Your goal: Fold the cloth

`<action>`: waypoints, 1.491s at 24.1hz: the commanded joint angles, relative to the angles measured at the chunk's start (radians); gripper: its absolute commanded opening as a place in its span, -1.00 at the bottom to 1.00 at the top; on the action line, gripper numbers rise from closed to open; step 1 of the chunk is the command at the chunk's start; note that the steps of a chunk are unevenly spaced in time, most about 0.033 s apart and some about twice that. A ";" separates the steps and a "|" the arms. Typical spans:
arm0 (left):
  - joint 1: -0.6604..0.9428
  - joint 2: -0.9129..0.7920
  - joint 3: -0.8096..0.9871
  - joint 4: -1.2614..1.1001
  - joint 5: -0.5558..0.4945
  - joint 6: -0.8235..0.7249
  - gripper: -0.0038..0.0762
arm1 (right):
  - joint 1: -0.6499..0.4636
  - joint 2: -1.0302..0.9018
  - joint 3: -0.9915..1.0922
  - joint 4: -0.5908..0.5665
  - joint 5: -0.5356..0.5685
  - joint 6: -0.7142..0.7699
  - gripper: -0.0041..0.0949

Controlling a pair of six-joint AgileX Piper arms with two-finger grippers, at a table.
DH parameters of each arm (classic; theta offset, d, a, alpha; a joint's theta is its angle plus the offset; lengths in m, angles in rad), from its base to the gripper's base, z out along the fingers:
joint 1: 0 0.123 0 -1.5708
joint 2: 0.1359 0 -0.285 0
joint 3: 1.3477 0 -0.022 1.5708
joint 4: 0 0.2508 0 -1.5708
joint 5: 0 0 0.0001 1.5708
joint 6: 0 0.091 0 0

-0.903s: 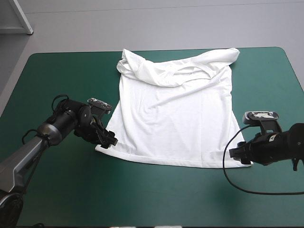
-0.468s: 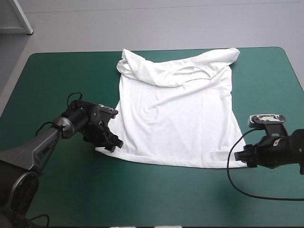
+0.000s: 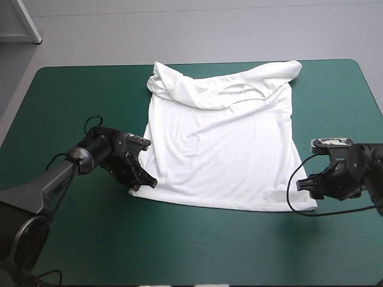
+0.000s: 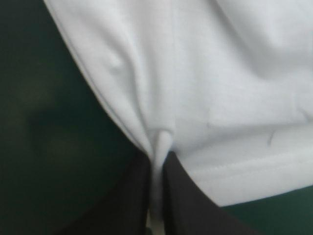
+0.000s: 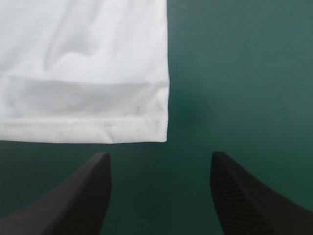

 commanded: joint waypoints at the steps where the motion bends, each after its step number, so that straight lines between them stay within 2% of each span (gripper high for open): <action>1: -0.004 -0.014 -0.005 0.009 0.022 0.008 -0.85 | -0.002 0.069 -0.021 -0.007 -0.049 0.004 0.22; 8: -0.004 -0.014 -0.005 0.009 0.020 0.014 -0.85 | -0.002 0.238 -0.021 0.000 -0.089 0.000 0.22; 13: -0.004 -0.014 -0.005 0.009 0.022 0.014 -0.85 | -0.002 0.331 -0.021 0.080 -0.093 -0.022 0.21; 15: -0.004 -0.014 -0.005 0.009 0.022 0.014 -0.85 | -0.002 0.342 -0.020 0.147 -0.085 -0.055 0.08; 18: -0.004 -0.014 -0.005 0.009 0.020 0.012 -0.85 | -0.002 0.338 -0.020 0.164 -0.071 -0.076 -0.18; 20: -0.004 -0.014 -0.005 0.007 0.011 0.005 -0.85 | -0.002 0.338 -0.020 0.174 -0.067 -0.095 -0.46; 21: -0.004 -0.015 -0.005 0.005 0.003 0.004 -0.85 | -0.002 0.338 -0.020 0.186 -0.067 -0.119 -0.74; 23: -0.004 -0.022 -0.005 0.005 -0.024 -0.001 -0.85 | -0.002 0.332 -0.020 0.191 -0.075 -0.153 -0.95; 25: -0.004 -0.045 -0.011 0.005 -0.064 -0.005 -0.85 | -0.002 0.310 -0.024 0.193 -0.095 -0.178 -0.95; 30: -0.004 -0.138 -0.117 0.020 -0.074 -0.016 -0.85 | -0.002 0.172 -0.126 0.193 -0.125 -0.166 -0.95; 36: -0.004 -0.228 -0.435 0.017 0.009 -0.007 -0.85 | -0.002 0.031 -0.513 0.180 -0.071 -0.124 -0.94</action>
